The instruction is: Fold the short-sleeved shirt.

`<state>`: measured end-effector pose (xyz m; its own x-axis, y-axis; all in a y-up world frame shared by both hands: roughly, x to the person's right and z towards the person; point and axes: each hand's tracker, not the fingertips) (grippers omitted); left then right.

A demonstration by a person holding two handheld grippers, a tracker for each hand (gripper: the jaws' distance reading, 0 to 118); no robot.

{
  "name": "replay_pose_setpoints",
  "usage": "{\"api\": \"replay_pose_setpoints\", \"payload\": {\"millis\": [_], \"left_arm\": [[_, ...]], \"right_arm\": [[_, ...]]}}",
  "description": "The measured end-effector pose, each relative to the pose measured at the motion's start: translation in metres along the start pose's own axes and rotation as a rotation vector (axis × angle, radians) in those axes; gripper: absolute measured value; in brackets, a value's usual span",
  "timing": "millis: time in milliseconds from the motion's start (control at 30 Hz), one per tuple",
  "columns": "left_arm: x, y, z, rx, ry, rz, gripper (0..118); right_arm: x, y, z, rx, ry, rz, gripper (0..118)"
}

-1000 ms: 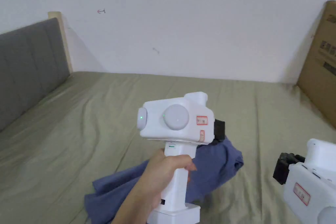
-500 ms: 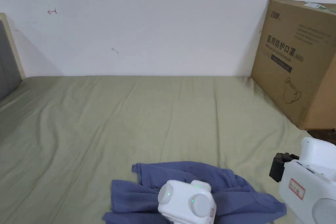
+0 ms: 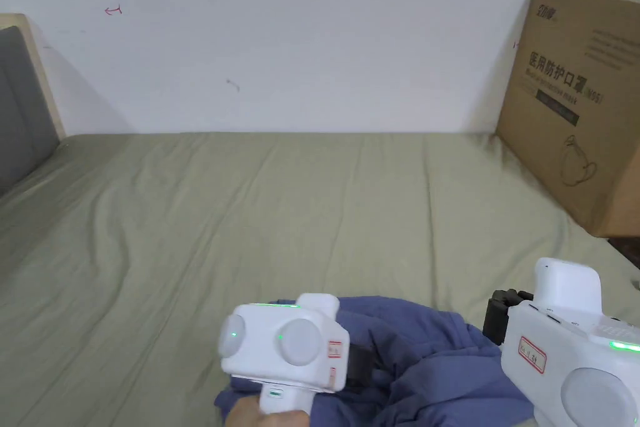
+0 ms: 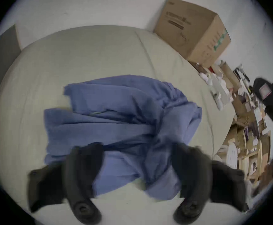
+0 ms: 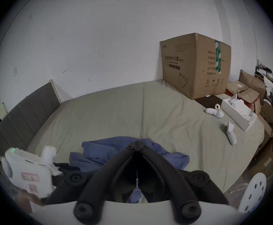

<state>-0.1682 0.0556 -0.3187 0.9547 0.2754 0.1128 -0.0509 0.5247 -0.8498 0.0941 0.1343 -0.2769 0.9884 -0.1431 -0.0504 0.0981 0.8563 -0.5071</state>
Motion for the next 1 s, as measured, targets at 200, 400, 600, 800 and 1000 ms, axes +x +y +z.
{"api": "replay_pose_setpoints", "payload": {"millis": [200,400,600,800,1000], "left_arm": [[-0.063,-0.052,0.002,-0.044,0.066,0.115,0],[-0.104,-0.054,0.003,-0.009,0.115,0.23,0],[-0.131,0.027,-0.007,0.061,0.159,0.221,89],[-0.149,0.072,-0.076,-0.052,0.226,0.256,78],[-0.137,0.046,-0.084,-0.014,0.328,0.145,20]], "right_arm": [[-0.016,-0.013,-0.021,-0.055,0.031,0.03,0],[-0.031,-0.024,-0.046,-0.115,0.072,0.038,0],[-0.035,-0.028,-0.063,-0.147,0.064,0.063,0],[-0.029,-0.035,-0.08,-0.195,0.046,0.053,0],[-0.029,-0.041,-0.091,-0.234,0.052,0.065,0]]}}
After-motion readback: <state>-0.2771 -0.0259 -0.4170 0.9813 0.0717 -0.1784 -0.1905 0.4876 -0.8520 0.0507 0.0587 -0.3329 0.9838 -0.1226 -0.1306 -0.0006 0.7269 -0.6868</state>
